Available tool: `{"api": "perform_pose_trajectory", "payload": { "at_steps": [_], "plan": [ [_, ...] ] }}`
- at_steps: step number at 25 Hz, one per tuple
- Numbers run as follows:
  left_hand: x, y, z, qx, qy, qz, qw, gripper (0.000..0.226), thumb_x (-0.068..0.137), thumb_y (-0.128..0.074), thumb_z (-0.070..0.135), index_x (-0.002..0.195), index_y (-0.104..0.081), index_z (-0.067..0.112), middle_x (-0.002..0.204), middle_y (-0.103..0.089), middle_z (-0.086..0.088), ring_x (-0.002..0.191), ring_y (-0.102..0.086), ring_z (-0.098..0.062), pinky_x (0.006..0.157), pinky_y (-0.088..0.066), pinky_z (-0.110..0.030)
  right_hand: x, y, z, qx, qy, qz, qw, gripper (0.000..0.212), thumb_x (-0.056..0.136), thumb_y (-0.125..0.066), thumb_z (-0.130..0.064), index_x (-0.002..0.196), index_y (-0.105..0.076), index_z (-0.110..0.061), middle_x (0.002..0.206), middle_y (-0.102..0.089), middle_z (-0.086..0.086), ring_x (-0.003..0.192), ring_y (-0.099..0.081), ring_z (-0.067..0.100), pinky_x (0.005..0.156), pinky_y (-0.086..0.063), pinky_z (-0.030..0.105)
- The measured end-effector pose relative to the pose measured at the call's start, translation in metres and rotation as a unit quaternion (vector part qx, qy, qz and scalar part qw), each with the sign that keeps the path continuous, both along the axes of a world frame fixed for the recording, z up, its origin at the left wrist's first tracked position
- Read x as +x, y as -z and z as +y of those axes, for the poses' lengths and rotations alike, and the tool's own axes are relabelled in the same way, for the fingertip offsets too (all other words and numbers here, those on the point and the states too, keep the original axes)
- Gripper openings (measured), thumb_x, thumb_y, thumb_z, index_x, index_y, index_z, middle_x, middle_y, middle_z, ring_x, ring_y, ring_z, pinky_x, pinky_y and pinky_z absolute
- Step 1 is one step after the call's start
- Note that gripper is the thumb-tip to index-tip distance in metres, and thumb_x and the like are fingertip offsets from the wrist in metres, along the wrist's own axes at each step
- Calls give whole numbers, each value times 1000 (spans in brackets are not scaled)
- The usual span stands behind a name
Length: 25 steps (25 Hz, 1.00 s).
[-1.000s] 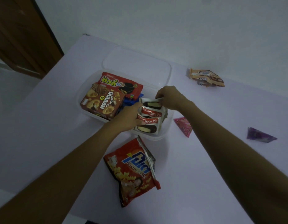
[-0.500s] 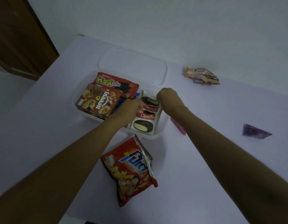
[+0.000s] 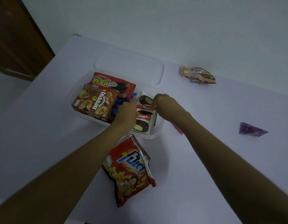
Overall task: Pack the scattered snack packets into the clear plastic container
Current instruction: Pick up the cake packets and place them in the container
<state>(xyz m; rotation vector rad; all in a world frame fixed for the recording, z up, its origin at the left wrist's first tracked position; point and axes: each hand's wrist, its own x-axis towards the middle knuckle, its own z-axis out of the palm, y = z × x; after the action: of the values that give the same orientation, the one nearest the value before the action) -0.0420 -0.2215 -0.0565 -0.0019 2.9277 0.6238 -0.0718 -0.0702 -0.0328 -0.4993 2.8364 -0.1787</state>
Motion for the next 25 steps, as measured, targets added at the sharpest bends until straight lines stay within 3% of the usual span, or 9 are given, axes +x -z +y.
{"api": "perform_pose_trajectory", "payload": {
  "at_steps": [2,6,12,13,15,17,21,25],
  "plan": [
    [3,0,1,-19,-5,-20,1000,19,90,-53,8,107,-53,0,107,-65,-22,98,-63,-36,76,-51,-40,8,2,-2,32,-6,17,999,27,84,-63,-13,109,-60,-5,106,-63,12,94,-60,25,84,-53,34],
    [-2,2,-5,60,-2,-56,997,21,88,-55,9,106,-60,0,106,-67,-19,97,-63,-35,77,-52,-40,12,-2,-5,63,-36,34,997,30,86,-62,-14,113,-57,-2,110,-62,14,101,-56,27,88,-47,36],
    [-2,5,-10,117,-34,-83,989,33,80,-68,22,104,-60,2,101,-68,-17,94,-64,-33,78,-53,-42,9,-11,-7,-2,25,-28,999,26,86,-63,-18,110,-60,-8,104,-64,9,94,-64,24,91,-50,34],
    [-2,6,-9,114,-40,-75,990,34,79,-69,23,105,-60,2,103,-69,-16,95,-64,-32,79,-53,-43,12,-12,-5,10,20,-11,1000,23,87,-60,-18,109,-61,-10,102,-65,7,97,-64,24,100,-44,40],
    [-2,5,-7,116,-46,-57,991,38,77,-73,25,105,-61,4,104,-70,-15,95,-64,-32,80,-54,-42,26,-10,-2,60,2,8,998,21,90,-53,-18,109,-60,-15,102,-67,3,105,-62,24,115,-9,57],
    [-1,3,-4,125,-45,-53,990,42,74,-75,28,106,-62,4,104,-70,-14,95,-65,-31,80,-53,-39,42,-7,-1,103,-10,-15,995,21,90,-50,-21,109,-60,-18,101,-69,1,113,-59,23,107,18,62],
    [-2,2,-3,134,-27,-78,988,48,73,-76,31,110,-59,6,109,-69,-13,99,-65,-28,74,-46,-30,48,-3,-6,147,-24,-50,988,17,89,-53,-26,101,-63,-19,103,-66,-1,119,-51,22,99,22,68],
    [-5,3,-1,135,-4,-62,989,55,71,-77,31,116,-54,9,111,-67,-11,100,-65,-29,80,-50,-35,45,-7,-6,132,-14,-45,990,21,89,-52,-26,106,-62,-20,104,-65,-2,122,-49,22,101,23,65]
  ]
}}
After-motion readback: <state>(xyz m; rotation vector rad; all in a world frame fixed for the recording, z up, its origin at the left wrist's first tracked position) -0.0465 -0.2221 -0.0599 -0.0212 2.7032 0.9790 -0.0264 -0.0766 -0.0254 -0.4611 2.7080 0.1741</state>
